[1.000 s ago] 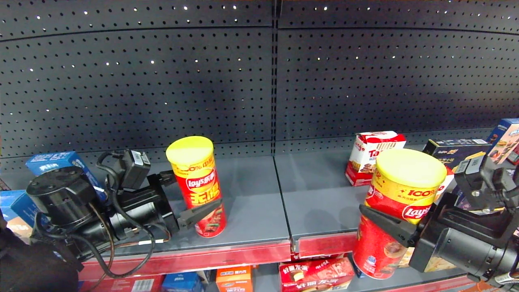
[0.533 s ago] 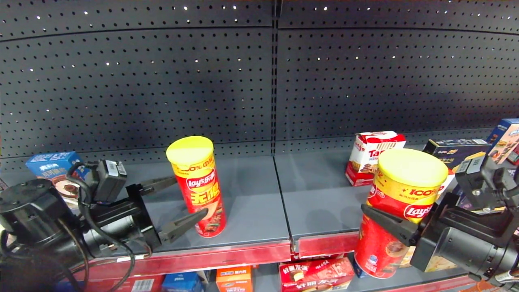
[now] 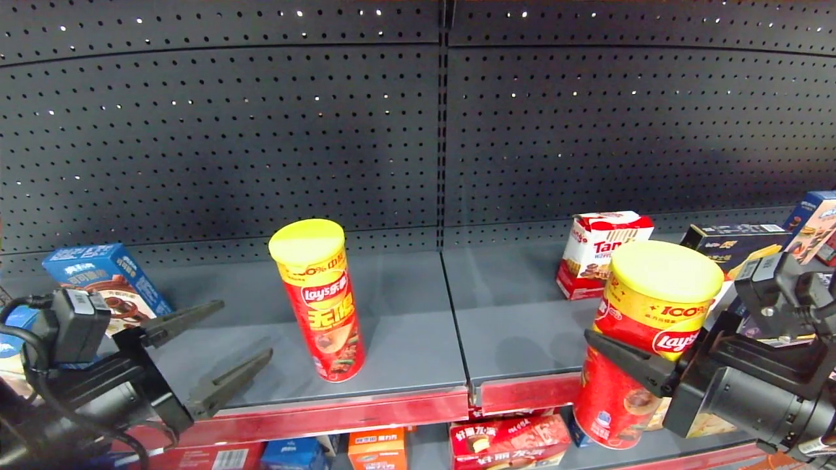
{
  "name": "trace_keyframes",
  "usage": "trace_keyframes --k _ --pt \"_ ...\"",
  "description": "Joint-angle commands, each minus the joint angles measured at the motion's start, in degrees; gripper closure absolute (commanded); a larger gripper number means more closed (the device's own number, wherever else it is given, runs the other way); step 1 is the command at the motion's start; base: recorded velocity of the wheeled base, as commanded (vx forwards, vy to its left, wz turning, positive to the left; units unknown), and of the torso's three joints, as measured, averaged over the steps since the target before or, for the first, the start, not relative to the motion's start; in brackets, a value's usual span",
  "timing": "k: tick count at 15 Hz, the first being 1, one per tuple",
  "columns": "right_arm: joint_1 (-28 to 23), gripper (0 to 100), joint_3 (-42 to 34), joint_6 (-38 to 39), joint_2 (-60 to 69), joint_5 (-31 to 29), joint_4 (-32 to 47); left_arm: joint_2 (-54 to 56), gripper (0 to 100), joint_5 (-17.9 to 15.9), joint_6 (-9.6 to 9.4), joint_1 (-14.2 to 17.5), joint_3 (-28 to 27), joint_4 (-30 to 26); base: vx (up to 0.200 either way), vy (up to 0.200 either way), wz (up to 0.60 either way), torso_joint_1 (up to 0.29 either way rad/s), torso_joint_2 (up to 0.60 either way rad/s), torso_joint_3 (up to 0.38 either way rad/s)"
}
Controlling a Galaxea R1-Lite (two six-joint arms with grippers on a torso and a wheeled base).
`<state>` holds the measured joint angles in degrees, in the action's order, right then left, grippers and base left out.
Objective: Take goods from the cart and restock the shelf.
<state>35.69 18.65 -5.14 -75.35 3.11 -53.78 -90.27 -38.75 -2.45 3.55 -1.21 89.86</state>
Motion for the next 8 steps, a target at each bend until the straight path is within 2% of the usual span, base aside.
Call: trace_keyframes --k 1,2,3,5,6,8 --pt "-0.3 100 0.2 0.0 -0.4 0.0 0.0 5.1 0 8.8 2.45 0.5 1.1 0.1 0.000 0.000 0.00 0.000 0.00 0.000" --pt "-0.3 100 0.2 0.0 -0.4 0.0 0.0 5.1 0 8.8 2.45 0.5 1.1 0.1 0.000 0.000 0.00 0.000 0.00 0.000" --pt "-0.5 100 0.5 0.0 -0.5 0.0 0.0 7.0 0 18.5 3.07 -3.9 1.1 0.1 0.000 0.000 0.00 0.000 0.00 0.000" --pt "-1.2 100 0.3 0.0 -0.6 0.0 0.1 10.4 0 30.2 2.54 -10.0 1.1 -4.1 0.000 0.000 0.00 0.000 0.00 0.000" --pt "-1.8 100 0.1 0.0 -0.5 0.0 0.0 12.7 0 34.3 1.92 -11.8 1.1 -8.1 0.000 0.000 0.00 0.000 0.00 0.000" --pt "-2.4 100 -0.1 0.0 -0.3 0.0 0.0 20.4 0 36.1 0.69 -14.4 1.1 -18.1 0.000 0.000 0.00 0.000 0.00 0.000"
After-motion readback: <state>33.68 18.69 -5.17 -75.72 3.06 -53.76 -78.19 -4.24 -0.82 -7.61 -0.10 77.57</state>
